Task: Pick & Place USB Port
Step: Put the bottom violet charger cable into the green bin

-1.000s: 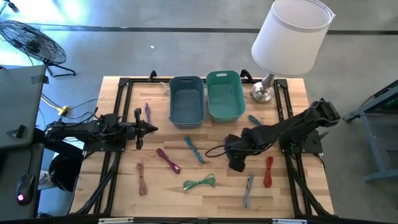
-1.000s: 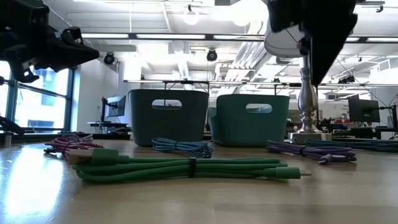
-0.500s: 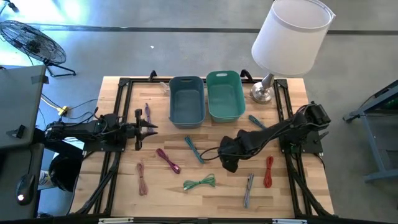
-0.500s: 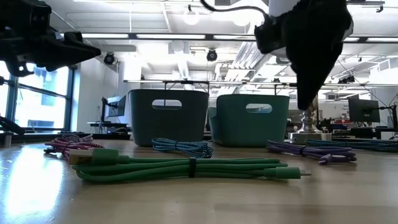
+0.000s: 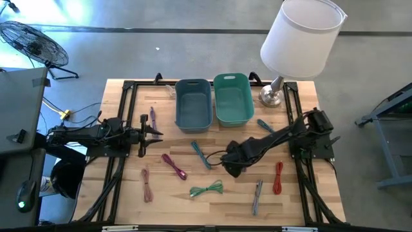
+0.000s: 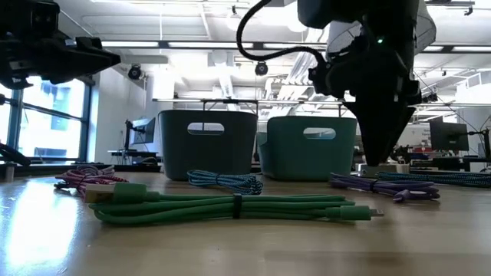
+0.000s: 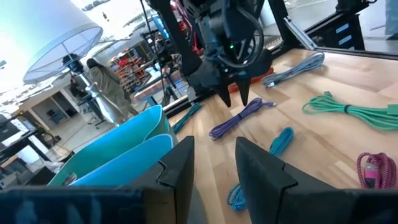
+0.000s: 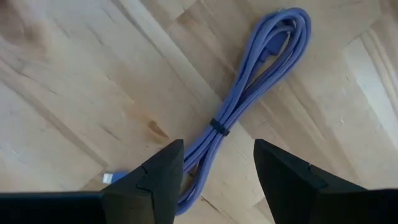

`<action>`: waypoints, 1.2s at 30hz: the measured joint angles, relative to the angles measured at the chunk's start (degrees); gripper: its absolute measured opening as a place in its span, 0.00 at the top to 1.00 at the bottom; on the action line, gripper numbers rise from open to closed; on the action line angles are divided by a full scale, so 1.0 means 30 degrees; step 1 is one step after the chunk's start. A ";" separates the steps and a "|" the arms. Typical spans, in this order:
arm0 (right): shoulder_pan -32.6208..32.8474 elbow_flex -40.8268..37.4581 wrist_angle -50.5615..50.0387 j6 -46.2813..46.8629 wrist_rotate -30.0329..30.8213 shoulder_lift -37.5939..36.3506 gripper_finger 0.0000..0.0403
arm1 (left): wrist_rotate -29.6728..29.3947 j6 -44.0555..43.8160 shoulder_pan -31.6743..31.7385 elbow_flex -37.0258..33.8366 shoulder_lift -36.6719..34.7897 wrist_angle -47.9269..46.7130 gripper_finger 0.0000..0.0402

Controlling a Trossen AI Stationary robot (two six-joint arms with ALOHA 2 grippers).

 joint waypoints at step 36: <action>-0.1736 -0.4269 0.5832 -0.1120 -0.2569 -0.0120 0.67 | 0.1383 -0.0430 0.0000 0.0015 -0.0007 0.0137 0.71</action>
